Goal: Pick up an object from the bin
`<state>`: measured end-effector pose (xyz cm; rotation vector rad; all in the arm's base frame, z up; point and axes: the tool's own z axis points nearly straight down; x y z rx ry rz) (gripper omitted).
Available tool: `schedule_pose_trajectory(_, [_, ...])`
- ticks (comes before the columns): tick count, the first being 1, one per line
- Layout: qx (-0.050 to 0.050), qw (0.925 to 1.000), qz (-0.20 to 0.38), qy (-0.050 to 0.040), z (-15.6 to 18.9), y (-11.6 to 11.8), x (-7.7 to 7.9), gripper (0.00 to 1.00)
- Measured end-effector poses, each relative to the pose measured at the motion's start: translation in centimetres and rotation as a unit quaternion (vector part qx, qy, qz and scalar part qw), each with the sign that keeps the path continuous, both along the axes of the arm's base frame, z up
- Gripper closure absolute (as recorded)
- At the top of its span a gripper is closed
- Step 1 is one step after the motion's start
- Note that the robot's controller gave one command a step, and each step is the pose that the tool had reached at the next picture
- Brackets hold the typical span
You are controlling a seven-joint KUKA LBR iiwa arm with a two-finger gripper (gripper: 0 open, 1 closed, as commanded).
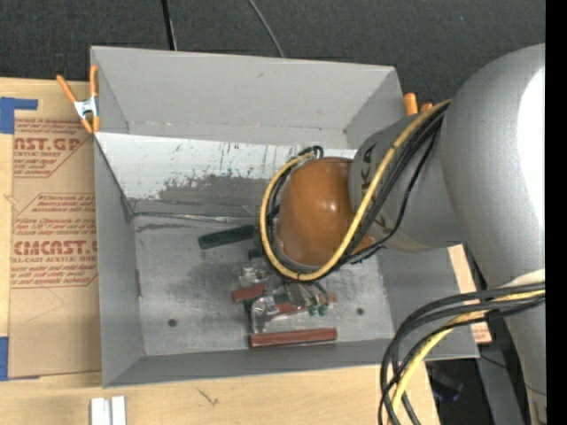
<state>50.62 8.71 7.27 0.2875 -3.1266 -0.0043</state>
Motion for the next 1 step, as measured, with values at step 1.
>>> schedule_pose_trajectory(1, [-0.001,1.0,-0.008,-0.0021,15.57,-1.8,-2.31,1.0])
